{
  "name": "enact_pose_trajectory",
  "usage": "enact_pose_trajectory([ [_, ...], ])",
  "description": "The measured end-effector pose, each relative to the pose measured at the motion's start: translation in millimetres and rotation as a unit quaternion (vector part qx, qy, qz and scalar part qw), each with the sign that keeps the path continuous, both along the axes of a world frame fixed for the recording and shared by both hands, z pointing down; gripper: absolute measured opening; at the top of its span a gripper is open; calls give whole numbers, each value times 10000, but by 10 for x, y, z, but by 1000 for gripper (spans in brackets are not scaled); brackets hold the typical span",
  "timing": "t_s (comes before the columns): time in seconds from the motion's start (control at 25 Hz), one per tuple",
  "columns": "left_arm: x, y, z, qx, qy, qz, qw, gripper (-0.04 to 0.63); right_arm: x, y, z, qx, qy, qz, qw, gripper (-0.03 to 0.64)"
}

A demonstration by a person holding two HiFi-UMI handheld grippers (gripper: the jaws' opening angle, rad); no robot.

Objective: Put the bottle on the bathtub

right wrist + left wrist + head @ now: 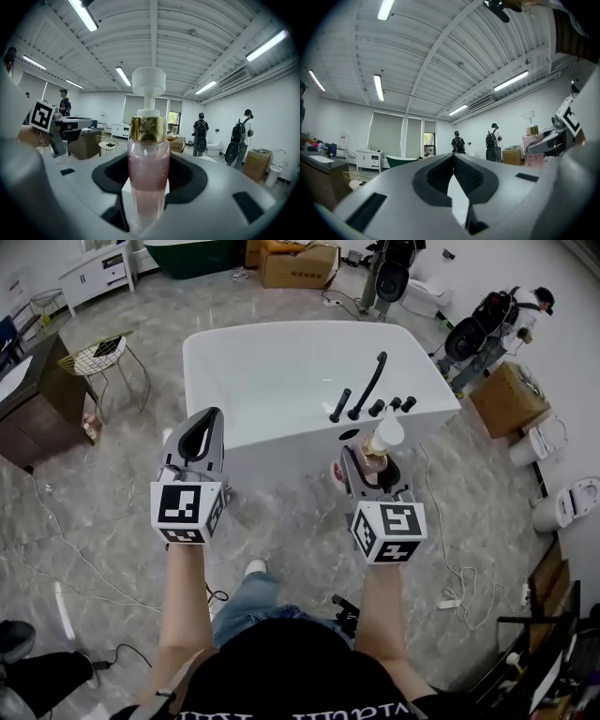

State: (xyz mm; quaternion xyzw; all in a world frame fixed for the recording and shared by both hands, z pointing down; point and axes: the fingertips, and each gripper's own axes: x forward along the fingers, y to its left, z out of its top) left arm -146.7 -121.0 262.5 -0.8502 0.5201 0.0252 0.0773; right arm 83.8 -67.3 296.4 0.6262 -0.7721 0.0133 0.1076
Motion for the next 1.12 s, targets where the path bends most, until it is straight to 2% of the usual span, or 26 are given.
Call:
enact_pose_trajectory([
  [0.28,-25,-863,214,-259,-53,211,9994,12,-76,-807,210,-295,91,92,9995,227],
  [0.64,224,-1422,720,-753,-155,377,9963,12,105,-1380,779,-806,239,59,9964,227],
  [1.12,714,-2230,1157,-1227,-285,368,9914,12,537,-2431,1560,-1546,-100,-57,9879,227],
])
